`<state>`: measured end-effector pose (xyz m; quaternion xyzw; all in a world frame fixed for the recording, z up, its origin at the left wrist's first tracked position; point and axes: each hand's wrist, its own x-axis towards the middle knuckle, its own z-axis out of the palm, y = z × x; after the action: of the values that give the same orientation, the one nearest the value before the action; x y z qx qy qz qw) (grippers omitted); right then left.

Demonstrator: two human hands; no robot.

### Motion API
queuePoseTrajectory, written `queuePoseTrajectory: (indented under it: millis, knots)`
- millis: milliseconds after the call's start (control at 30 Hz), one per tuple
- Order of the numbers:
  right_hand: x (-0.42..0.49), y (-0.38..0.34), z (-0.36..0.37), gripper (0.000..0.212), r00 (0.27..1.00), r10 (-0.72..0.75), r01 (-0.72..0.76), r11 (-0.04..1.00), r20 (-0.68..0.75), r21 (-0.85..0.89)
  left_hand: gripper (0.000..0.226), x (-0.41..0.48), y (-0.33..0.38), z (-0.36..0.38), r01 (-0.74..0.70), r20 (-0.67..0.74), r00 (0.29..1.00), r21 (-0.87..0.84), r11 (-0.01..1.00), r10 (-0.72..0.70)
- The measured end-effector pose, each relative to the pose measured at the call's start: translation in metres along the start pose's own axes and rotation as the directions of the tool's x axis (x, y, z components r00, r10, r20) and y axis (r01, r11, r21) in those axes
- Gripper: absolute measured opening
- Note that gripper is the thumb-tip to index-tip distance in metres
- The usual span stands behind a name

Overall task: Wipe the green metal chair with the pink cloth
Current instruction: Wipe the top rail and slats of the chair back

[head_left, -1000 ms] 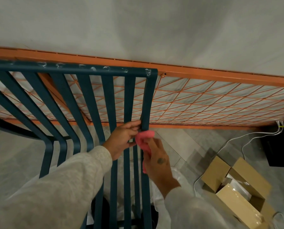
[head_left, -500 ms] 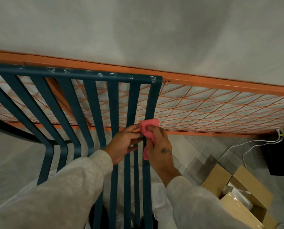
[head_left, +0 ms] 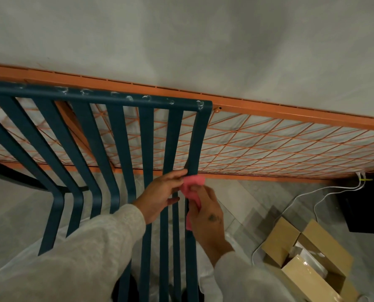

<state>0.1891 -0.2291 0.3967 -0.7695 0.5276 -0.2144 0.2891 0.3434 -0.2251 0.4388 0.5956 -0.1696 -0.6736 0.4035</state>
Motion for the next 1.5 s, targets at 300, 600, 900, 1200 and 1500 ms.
queuePoseTrajectory:
  millis: [300, 600, 900, 1200, 1500]
  knots:
    - [0.015, -0.005, -0.004, 0.034, 1.000, 0.004, -0.004, 1.000, 0.007, 0.012, 0.040, -0.004, 0.009, 0.002, 0.032, 0.031, 0.999, -0.027, 0.999, -0.031]
    - [-0.037, 0.012, -0.027, 0.022, 0.961, 0.144, -0.143, 0.989, 0.235, -0.019, 0.019, -0.022, 0.017, -0.015, -0.063, -0.118, 0.990, 0.103, 0.993, 0.075]
    - [0.071, -0.087, -0.104, 0.042, 0.997, 0.042, -0.016, 0.927, -0.061, 0.373, 0.024, -0.060, 0.093, -0.047, -0.472, -0.265, 0.517, 0.705, 0.529, 0.814]
    - [0.132, -0.110, -0.100, 0.046, 0.986, -0.156, 0.150, 0.984, -0.060, -0.092, 0.045, -0.052, 0.166, -0.066, -0.237, 0.148, 0.544, 0.971, -0.018, 0.826]
    - [0.145, -0.102, -0.116, 0.038, 0.992, -0.126, 0.126, 0.988, 0.001, -0.091, 0.021, -0.041, 0.187, -0.078, -0.274, 0.203, 0.687, 0.962, -0.010, 0.697]
